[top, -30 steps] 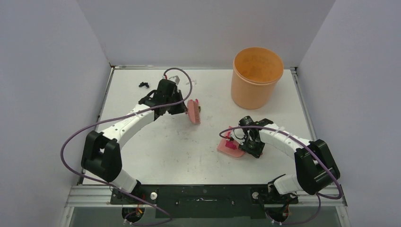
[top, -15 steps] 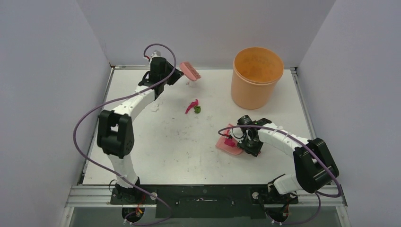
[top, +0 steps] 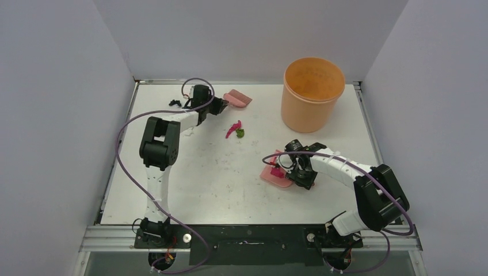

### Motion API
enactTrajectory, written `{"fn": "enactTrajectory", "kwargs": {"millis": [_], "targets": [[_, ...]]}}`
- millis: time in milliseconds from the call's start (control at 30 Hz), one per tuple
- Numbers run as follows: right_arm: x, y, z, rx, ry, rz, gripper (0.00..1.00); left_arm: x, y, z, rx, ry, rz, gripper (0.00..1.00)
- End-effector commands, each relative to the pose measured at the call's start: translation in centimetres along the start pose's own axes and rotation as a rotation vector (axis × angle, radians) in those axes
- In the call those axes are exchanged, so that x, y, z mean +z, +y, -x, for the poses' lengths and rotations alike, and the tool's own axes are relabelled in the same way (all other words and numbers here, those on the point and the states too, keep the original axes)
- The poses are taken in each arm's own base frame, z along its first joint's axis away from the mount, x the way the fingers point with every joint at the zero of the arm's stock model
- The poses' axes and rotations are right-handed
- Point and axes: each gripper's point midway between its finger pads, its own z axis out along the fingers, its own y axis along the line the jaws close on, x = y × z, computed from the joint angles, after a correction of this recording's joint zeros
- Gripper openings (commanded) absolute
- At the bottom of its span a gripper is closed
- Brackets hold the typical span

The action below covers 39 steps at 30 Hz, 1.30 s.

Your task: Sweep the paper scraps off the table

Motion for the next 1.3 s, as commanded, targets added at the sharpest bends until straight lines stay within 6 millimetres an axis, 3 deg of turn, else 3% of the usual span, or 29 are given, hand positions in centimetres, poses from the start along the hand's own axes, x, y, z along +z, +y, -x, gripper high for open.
{"fn": "enactTrajectory", "kwargs": {"millis": [0,100,367,467,567,633,800,900,1033,1100,1267], "targets": [[-0.6,-1.1,2.0,0.004,-0.044,-0.032,0.05,-2.8,-0.5,0.4,-0.129,0.024,-0.102,0.00],[-0.9,-1.2,2.5,0.000,-0.053,-0.036,0.05,-5.1,1.8,-0.5,-0.137,0.053,-0.100,0.00],[-1.2,-0.9,3.5,-0.017,-0.079,-0.030,0.05,-14.8,9.1,-3.2,-0.123,0.046,-0.100,0.00],[-1.0,-0.6,3.5,-0.026,-0.073,-0.022,0.05,-18.7,14.5,-5.1,-0.170,0.062,-0.063,0.00],[-1.0,-0.5,3.4,-0.035,-0.064,-0.022,0.05,-21.6,16.6,-6.5,-0.205,0.089,-0.094,0.00],[-1.1,-0.5,3.3,-0.040,-0.056,-0.027,0.05,-22.6,15.5,-7.4,-0.160,0.150,-0.137,0.00],[-1.9,-0.8,2.3,-0.088,-0.007,-0.051,0.05,-25.0,8.8,-8.8,0.141,0.265,-0.179,0.00],[-2.5,-1.4,1.6,-0.133,0.030,-0.070,0.05,-27.4,4.3,-7.0,0.423,0.183,-0.154,0.00],[-3.5,-2.2,1.3,-0.190,0.069,-0.091,0.05,-30.9,0.0,-4.3,0.709,0.147,-0.047,0.00],[-3.9,-2.7,1.3,-0.221,0.084,-0.097,0.05,-32.0,-0.6,-3.5,0.830,0.179,0.030,0.00],[-4.4,-3.6,1.6,-0.269,0.121,-0.084,0.05,-33.2,2.1,-1.2,1.067,0.265,0.346,0.00]]}}
